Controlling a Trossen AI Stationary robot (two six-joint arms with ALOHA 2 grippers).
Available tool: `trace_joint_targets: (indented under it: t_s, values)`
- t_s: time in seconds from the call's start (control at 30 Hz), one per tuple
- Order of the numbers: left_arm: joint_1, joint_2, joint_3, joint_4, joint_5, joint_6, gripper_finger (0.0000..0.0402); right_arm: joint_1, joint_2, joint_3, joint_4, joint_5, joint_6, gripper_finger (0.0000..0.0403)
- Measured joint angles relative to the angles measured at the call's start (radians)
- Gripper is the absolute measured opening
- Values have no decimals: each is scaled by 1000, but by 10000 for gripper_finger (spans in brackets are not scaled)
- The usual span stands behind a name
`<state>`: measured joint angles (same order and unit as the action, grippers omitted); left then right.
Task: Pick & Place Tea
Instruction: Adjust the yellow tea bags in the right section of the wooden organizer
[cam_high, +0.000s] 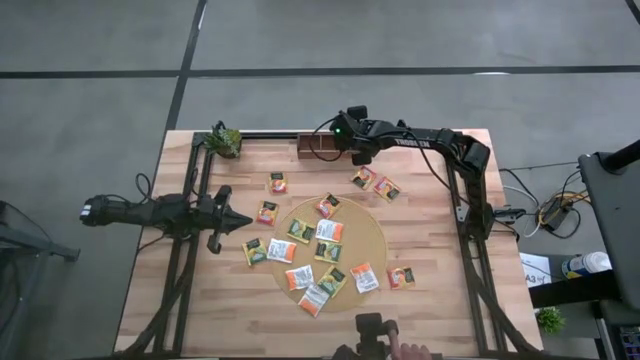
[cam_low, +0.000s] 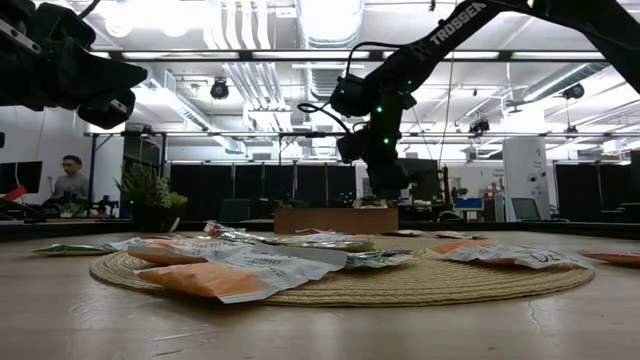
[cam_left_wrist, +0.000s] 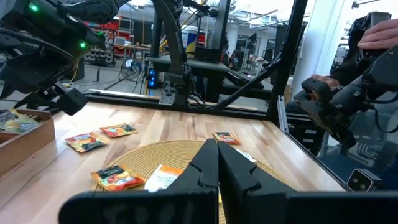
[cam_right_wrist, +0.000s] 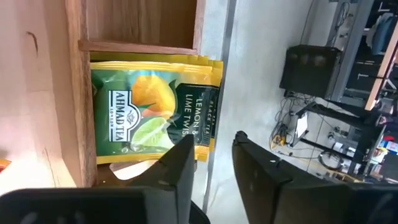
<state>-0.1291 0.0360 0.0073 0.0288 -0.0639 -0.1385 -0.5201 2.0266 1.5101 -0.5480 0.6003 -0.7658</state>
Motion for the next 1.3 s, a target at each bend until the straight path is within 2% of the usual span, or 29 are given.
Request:
trace_joint_targets:
  t_s: [0.17,0.33,0.47,0.67,0.8,0.9,1.0,1.1,1.3]
  values:
    - [0,0,0,0,0,0,0,3,-2,3,0,6,1,136]
    - [0,0,0,0,0,0,0,17,-33,6,2,32,44,145]
    - [0,0,0,0,0,0,0,17,-71,13,-34,-53,78,142]
    - [0,0,0,0,0,0,0,-28,-73,127,-292,-249,109,111]
    - [0,0,0,0,0,0,0,-58,-63,184,-368,-330,98,61]
    - [0,0,0,0,0,0,0,-64,-63,203,-383,-396,15,18]
    - [0,0,0,0,0,0,0,-63,-62,205,-388,-475,-48,10]
    - [0,0,0,0,0,0,0,-62,-56,201,-390,-549,-14,8]
    - [0,0,0,0,0,0,0,-68,2,198,-399,-549,34,8]
